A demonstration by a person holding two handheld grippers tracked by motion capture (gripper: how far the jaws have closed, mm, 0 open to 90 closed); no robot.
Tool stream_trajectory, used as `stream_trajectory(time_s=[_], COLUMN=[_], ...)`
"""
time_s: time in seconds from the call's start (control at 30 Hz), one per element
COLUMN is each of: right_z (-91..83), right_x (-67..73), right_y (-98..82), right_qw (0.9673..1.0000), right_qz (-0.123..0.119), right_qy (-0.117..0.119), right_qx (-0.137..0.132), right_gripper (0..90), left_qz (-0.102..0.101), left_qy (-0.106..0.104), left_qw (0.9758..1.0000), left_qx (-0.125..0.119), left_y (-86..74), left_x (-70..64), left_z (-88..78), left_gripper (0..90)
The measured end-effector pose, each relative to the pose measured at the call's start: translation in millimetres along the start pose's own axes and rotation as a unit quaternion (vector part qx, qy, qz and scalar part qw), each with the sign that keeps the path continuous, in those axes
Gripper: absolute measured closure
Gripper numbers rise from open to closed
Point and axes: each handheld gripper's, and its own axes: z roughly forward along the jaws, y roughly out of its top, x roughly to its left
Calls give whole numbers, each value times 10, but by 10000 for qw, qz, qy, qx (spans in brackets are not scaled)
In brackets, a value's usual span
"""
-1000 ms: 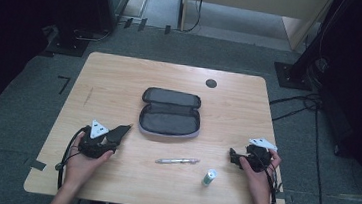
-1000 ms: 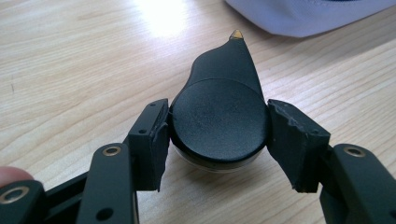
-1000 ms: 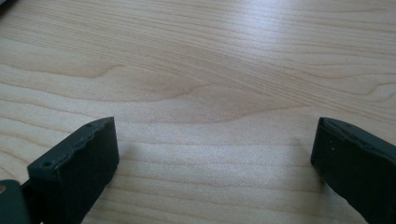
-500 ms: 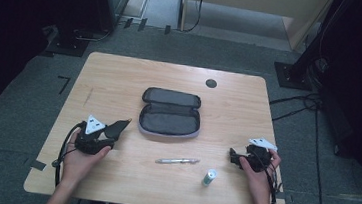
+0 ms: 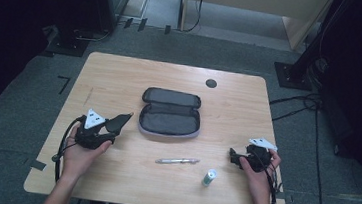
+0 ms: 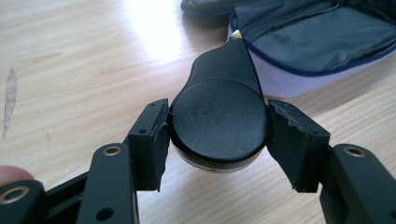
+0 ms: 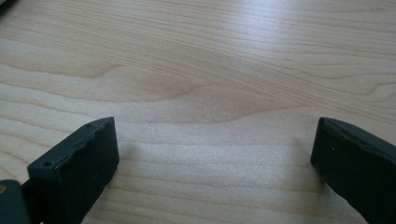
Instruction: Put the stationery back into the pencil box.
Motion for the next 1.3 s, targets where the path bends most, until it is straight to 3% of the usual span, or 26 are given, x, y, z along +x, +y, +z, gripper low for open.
stream_trajectory(time_s=[0.33,1.3], right_z=[0,0], right_x=[0,0], right_y=[0,-1], right_qw=[10000,10000], right_qz=[1,-32], right_qy=[0,16], right_qx=[0,1], right_gripper=[4,4], left_qz=[118,409], left_qy=[-167,-661], left_qw=[9998,9969], left_qx=[-41,119], left_y=[177,524], left_x=[-111,-469], left_z=[110,684], left_gripper=[423,422])
